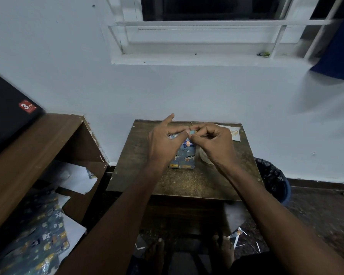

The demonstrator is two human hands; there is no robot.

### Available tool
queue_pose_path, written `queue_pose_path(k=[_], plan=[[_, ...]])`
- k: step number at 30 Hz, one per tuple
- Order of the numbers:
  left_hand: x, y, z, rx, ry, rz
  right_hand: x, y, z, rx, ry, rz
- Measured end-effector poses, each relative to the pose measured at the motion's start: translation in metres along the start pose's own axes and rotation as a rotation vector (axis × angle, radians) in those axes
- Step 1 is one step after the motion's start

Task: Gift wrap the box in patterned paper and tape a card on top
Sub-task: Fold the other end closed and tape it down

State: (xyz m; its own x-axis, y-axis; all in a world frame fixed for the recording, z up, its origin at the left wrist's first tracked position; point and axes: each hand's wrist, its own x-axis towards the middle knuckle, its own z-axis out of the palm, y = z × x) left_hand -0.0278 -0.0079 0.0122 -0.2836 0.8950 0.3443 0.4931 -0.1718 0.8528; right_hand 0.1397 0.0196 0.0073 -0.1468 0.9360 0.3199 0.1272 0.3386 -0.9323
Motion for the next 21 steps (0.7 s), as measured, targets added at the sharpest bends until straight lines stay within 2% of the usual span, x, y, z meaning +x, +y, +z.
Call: queue_pose_path(k=[5, 8, 9, 11, 14, 17, 21], plan=[[0.001, 0.002, 0.007, 0.049, 0.061, -0.015, -0.001, -0.002, -0.002, 0.073, -0.029, 0.024], [0.005, 0.009, 0.010, 0.218, 0.134, 0.151, -0.001, 0.001, -0.009, 0.208, -0.020, 0.127], [0.008, 0.012, 0.011, 0.254, 0.110, 0.237, -0.001, 0.002, -0.013, 0.252, -0.027, 0.158], [0.016, 0.022, 0.012, 0.186, -0.043, 0.334, -0.002, 0.005, -0.018, 0.263, -0.053, 0.187], [0.025, 0.029, 0.018, 0.094, -0.263, 0.275, -0.002, 0.005, -0.024, 0.193, -0.077, 0.188], [0.031, 0.027, 0.025, 0.152, -0.351, 0.187, -0.001, 0.010, -0.034, 0.006, -0.075, 0.148], [0.040, 0.035, 0.018, -0.034, -0.374, -0.009, 0.004, 0.023, -0.056, -0.562, -0.123, 0.084]])
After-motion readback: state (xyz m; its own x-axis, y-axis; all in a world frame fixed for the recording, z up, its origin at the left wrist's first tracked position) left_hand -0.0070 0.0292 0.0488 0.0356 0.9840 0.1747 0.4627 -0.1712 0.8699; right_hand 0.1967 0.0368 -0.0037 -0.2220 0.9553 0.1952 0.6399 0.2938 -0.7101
